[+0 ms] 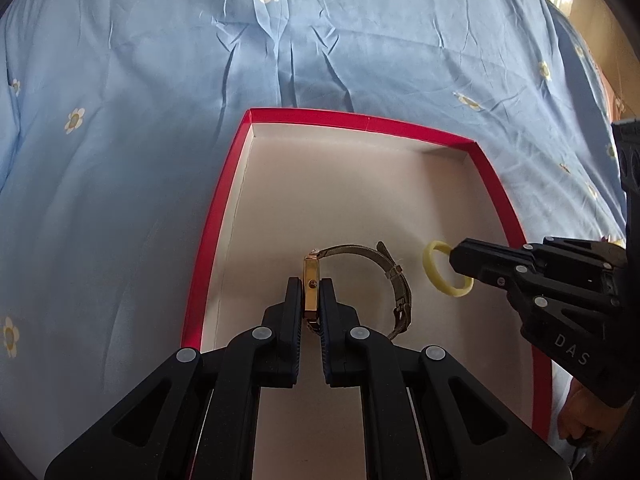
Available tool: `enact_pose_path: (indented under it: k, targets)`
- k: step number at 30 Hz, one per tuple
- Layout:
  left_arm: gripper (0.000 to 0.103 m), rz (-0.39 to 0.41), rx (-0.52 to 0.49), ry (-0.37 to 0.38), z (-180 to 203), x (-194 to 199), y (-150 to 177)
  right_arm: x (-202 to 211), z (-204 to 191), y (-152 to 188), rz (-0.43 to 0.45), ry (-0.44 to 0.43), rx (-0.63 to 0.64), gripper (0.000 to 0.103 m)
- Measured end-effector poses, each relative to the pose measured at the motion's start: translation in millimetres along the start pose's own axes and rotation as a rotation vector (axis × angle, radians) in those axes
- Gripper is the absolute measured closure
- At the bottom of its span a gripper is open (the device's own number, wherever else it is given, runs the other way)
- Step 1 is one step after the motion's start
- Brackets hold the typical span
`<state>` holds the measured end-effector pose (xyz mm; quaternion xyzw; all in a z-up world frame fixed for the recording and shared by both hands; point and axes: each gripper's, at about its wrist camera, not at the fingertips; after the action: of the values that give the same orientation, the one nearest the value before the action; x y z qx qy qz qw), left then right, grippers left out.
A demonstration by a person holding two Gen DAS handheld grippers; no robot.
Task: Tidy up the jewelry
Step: 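Carry the watch with the left tool and the bangle with the right tool into the box, then open both tools to release the watch and bangle in the box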
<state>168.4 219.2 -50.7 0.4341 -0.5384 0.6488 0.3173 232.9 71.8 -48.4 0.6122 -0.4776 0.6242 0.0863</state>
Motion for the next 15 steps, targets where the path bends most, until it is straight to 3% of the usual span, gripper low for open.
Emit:
enact_pose_path:
  k: [10, 15]
  targets:
    - [0.092, -0.011, 0.008, -0.024, 3, 0, -2, -10, 1, -1, -0.017, 0.022, 0.01, 0.095]
    - [0.061, 0.017, 0.034, -0.039, 2, 13, 0, 5, 3, 2, 0.017, -0.011, -0.011, 0.09]
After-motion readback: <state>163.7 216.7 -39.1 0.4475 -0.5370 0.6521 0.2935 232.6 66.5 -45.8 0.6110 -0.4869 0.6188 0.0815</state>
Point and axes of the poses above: each gripper's, at about its wrist camera, not at the fingertips, and x roughly against the way its jaws point, z to its right, y to its underside, and after that the axes turned 8 degrees about -z, right-handed
